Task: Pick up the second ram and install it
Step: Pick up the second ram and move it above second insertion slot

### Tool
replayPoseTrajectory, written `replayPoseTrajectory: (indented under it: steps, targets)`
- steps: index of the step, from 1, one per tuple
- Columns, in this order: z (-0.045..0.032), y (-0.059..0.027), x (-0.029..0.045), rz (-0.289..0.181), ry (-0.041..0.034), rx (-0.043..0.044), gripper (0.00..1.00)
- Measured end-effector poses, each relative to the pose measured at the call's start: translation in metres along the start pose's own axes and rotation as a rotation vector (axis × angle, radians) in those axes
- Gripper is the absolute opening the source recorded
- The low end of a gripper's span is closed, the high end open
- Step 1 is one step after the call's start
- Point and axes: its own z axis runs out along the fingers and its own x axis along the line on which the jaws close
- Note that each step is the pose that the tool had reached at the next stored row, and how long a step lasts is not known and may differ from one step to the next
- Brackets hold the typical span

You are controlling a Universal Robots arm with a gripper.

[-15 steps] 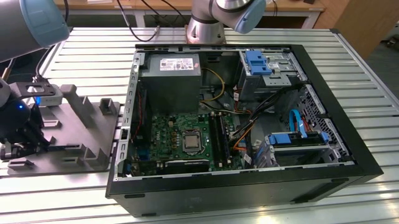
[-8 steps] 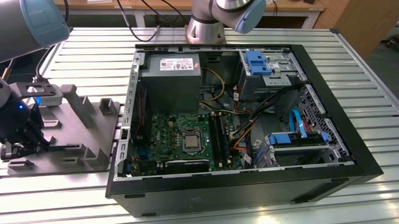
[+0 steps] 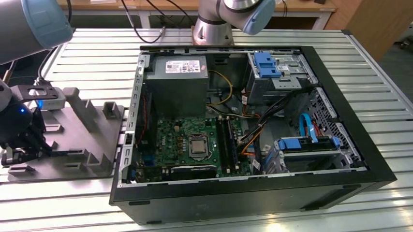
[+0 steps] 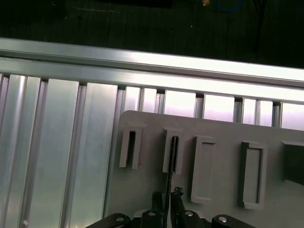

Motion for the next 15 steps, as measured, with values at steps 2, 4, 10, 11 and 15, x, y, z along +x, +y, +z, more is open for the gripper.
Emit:
replayPoseTrajectory:
  steps: [2,4,10,11,15]
  targets:
    - [-0.0009,0.0000,-0.0001,0.000,-0.0003,0.0004,0.22]
    - [-0.0009,0.0000,-0.0001,0.000,-0.0005,0.0006,0.22]
    - [-0.0015,0.0000,-0.0001,0.000,-0.0003,0.0004,0.13]
    - [-0.0016,0.0000,-0.0001,0.000,-0.0003,0.0003,0.13]
    - [-0.0019,0.0001,-0.0001,0.000,-0.0003,0.0003,0.13]
